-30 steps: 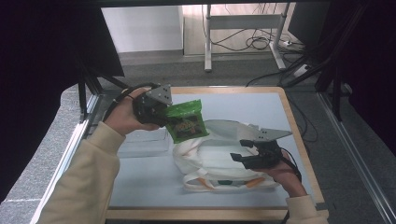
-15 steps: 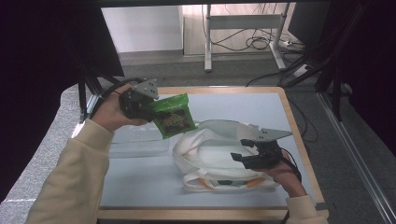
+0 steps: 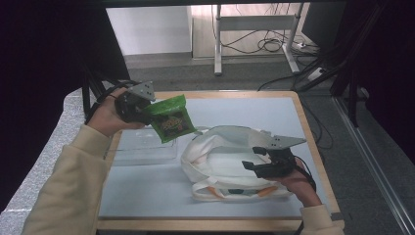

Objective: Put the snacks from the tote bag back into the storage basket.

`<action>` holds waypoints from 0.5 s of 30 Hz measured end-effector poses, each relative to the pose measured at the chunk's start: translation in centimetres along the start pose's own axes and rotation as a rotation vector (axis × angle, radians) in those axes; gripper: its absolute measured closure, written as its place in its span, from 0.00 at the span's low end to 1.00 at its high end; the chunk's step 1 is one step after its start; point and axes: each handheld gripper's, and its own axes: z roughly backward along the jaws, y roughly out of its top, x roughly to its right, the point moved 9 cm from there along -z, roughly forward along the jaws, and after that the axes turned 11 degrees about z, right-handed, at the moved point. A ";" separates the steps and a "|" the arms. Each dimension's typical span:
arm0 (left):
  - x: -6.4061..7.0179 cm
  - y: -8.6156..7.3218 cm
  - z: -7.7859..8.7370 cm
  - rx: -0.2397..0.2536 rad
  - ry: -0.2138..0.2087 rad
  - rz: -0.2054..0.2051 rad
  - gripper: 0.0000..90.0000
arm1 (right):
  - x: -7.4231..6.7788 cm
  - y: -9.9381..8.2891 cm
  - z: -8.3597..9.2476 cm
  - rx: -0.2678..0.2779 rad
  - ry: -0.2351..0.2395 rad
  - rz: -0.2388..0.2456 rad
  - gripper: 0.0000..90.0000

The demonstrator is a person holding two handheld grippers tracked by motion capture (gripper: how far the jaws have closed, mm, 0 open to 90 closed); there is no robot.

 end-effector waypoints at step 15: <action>-2.5 -1.4 -0.5 -0.020 -0.001 0.037 0.83 | -0.3 0.1 0.0 -0.009 -0.003 0.020 0.36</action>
